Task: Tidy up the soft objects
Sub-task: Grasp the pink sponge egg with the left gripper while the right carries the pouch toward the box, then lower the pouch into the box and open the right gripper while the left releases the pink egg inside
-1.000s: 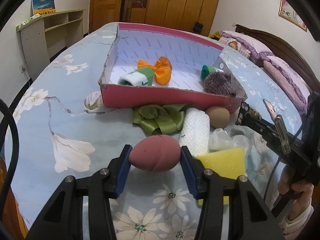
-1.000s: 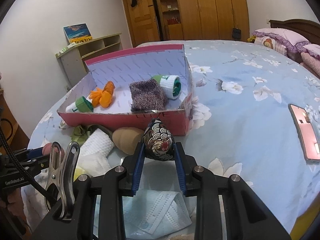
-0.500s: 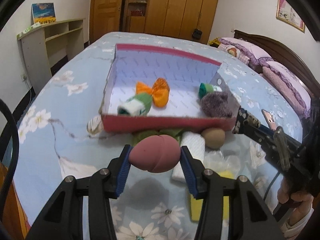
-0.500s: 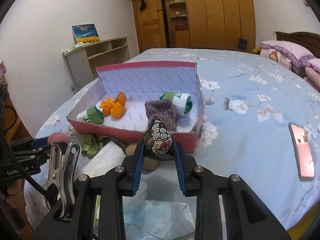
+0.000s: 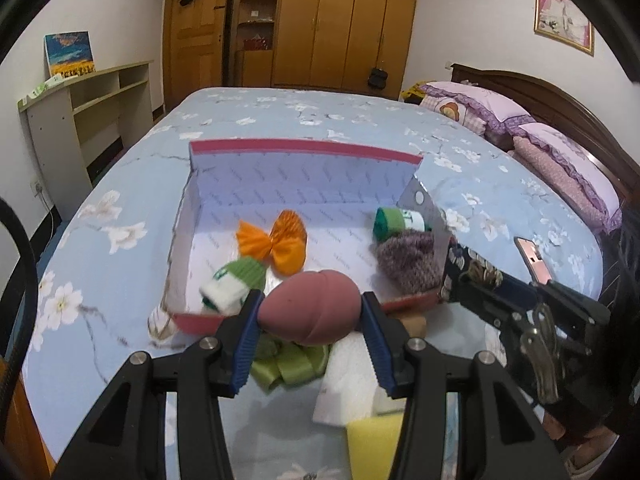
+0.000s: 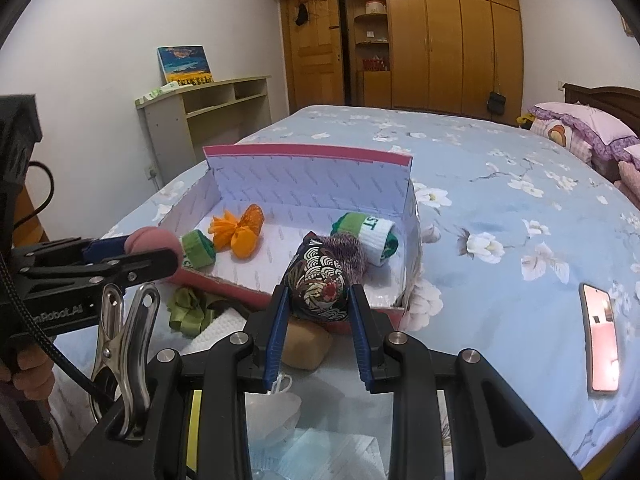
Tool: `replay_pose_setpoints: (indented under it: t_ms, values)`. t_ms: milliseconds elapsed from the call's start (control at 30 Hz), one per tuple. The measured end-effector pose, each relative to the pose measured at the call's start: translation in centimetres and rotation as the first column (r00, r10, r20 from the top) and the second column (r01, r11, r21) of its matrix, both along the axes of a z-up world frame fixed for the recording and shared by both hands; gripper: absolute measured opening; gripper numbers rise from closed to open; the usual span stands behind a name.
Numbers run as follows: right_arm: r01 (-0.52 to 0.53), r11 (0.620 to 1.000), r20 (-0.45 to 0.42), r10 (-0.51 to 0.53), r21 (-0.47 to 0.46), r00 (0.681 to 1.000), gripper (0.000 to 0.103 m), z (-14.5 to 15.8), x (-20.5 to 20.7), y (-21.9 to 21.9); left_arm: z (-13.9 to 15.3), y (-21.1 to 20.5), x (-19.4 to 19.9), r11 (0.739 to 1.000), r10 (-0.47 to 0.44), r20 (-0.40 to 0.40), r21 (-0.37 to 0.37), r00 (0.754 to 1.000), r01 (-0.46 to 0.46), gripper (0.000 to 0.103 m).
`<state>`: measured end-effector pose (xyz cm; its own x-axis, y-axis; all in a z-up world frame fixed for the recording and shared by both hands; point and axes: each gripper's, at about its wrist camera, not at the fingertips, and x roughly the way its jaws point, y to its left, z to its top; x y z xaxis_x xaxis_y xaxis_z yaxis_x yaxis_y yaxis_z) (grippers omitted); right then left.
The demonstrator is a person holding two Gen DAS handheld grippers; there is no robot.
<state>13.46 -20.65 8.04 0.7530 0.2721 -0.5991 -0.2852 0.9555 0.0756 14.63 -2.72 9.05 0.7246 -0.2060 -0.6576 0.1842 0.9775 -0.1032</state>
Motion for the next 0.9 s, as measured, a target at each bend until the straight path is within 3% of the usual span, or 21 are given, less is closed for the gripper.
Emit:
replay_pose_setpoints:
  t_ms: [367, 767, 900]
  values:
    - [-0.014, 1.0, 0.021, 0.015, -0.014, 1.0, 0.031, 1.2, 2.0, 0.4, -1.2, -0.8, 3.6, 1.0, 0.006, -0.028, -0.004, 1.0, -0.006, 0.051]
    - [-0.018, 1.0, 0.005, 0.018, 0.009, 1.0, 0.031, 1.6, 7.4, 1.5, -4.9, -1.1, 6.0, 1.0, 0.031, -0.077, 0.0, 0.997, -0.031, 0.051]
    - [-0.023, 1.0, -0.021, 0.023, 0.01, 1.0, 0.031, 0.9, 9.7, 2.0, -5.2, -1.4, 5.7, 0.999, 0.031, -0.049, 0.025, 0.998, -0.03, 0.052]
